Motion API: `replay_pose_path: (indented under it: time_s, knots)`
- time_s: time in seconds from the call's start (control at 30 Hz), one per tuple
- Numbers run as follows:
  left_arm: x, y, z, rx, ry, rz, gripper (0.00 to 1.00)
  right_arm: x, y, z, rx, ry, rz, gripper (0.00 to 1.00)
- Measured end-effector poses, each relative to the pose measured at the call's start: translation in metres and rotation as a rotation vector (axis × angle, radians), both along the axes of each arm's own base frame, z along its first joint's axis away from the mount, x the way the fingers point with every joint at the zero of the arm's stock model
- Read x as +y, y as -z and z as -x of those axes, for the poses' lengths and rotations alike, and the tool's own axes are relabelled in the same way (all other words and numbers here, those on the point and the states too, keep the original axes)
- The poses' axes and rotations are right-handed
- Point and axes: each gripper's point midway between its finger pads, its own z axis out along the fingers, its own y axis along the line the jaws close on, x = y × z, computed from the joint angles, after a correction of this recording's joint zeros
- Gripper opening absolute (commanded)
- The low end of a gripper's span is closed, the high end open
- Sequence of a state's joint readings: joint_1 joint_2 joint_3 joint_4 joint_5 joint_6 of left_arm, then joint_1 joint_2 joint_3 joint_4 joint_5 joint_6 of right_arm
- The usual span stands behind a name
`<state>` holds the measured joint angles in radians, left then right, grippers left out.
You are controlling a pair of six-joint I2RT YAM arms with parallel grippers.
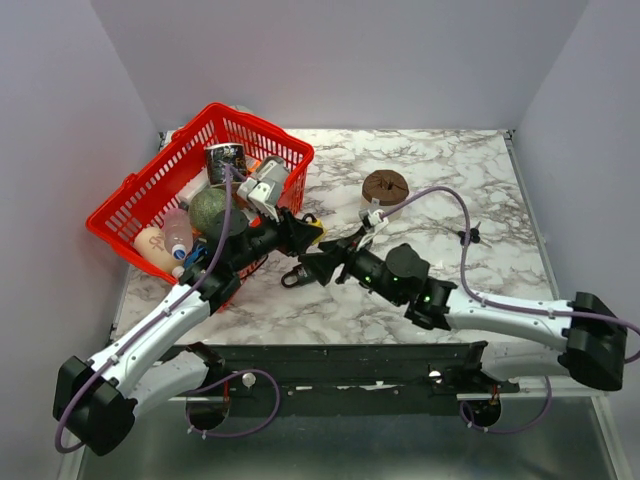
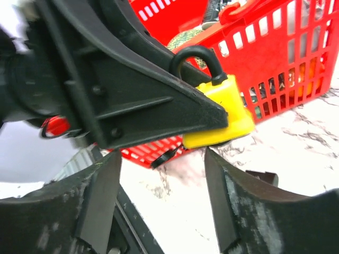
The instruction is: Unlock with the key
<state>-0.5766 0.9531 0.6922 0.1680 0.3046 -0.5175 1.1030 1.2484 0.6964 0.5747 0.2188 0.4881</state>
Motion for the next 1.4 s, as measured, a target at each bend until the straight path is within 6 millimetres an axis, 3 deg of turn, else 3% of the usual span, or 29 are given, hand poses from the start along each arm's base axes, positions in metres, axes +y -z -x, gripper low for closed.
replay_pose_path:
  time_s: [0.1, 0.2, 0.33, 0.4, 0.57, 0.77, 0.93, 1.4]
  knots:
    - [0.003, 0.007, 0.0, 0.019, -0.004, -0.026, 0.0, -0.018, -0.014, 0.009, -0.014, -0.011, 0.01, 0.91]
    - [0.006, 0.015, 0.0, 0.04, -0.009, -0.05, 0.0, -0.036, -0.023, 0.017, -0.043, -0.034, 0.083, 0.92]
    - [0.006, 0.018, -0.001, 0.054, 0.01, -0.065, 0.0, -0.052, -0.031, 0.011, -0.092, -0.028, 0.203, 0.94]
    - [0.003, 0.017, 0.0, 0.056, 0.033, -0.064, 0.0, -0.059, -0.024, 0.008, -0.128, -0.028, 0.296, 1.0]
    - [-0.007, 0.015, 0.009, 0.063, 0.118, -0.05, 0.0, -0.071, 0.007, 0.006, -0.194, -0.062, 0.5, 1.0]
    - [-0.017, 0.017, 0.013, 0.109, 0.186, -0.017, 0.0, -0.068, 0.035, 0.0, -0.216, -0.077, 0.603, 1.0]
    - [-0.025, 0.015, 0.014, 0.152, 0.222, 0.033, 0.0, -0.058, 0.048, -0.009, -0.227, -0.045, 0.615, 1.0]
    - [-0.033, 0.02, 0.015, 0.234, 0.241, 0.12, 0.0, -0.047, 0.035, -0.03, -0.277, 0.087, 0.526, 0.96]
